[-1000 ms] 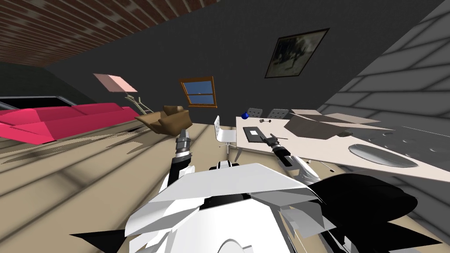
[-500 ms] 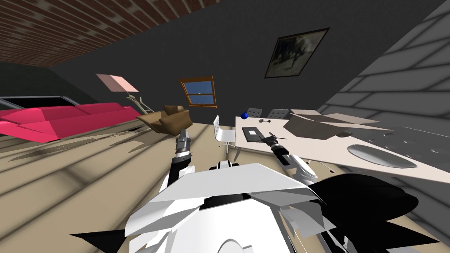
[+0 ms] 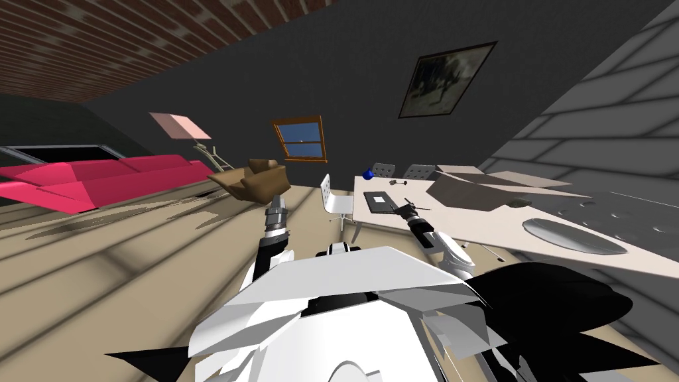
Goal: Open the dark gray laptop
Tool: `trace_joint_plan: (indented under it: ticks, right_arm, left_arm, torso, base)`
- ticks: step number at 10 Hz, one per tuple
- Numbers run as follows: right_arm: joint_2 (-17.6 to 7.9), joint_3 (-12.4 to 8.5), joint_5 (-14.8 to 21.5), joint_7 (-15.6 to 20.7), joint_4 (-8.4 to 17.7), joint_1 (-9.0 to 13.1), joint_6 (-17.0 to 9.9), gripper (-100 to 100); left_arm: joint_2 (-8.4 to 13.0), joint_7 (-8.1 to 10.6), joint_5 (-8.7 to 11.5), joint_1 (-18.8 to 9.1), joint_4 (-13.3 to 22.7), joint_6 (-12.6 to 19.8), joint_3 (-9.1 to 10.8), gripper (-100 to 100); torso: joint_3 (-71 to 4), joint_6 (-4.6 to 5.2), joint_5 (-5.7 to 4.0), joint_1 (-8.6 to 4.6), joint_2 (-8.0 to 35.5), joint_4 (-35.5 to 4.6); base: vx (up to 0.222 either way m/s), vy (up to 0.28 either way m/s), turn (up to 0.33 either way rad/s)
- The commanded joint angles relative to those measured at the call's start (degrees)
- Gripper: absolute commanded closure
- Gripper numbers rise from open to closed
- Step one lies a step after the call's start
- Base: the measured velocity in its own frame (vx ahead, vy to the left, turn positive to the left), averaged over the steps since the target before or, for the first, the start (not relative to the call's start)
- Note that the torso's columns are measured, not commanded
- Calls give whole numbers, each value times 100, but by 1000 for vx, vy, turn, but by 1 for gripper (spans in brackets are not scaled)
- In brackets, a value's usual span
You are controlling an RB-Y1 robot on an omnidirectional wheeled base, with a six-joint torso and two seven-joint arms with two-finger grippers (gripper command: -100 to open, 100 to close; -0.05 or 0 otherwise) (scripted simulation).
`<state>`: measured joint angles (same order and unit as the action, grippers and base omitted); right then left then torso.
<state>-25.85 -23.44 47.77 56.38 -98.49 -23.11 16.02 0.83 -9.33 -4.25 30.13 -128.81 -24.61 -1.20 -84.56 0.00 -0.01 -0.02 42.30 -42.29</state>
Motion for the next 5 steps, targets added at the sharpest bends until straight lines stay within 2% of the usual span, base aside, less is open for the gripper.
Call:
trace_joint_plan:
  ticks: [1,5]
  right_arm:
    - [60,18,291,412,-50,56,-84,-100]
    - [123,37,645,888,-139,111,-181,-100]
  left_arm:
    - [0,0,0,0,0,0,0,0]
    - [0,0,0,0,0,0,0,0]
  torso:
    - [0,0,-1,-2,-1,0]
    - [-1,0,1,5,-2,0]
  base:
    - [-15,-49,17]
    - [-27,-40,13]
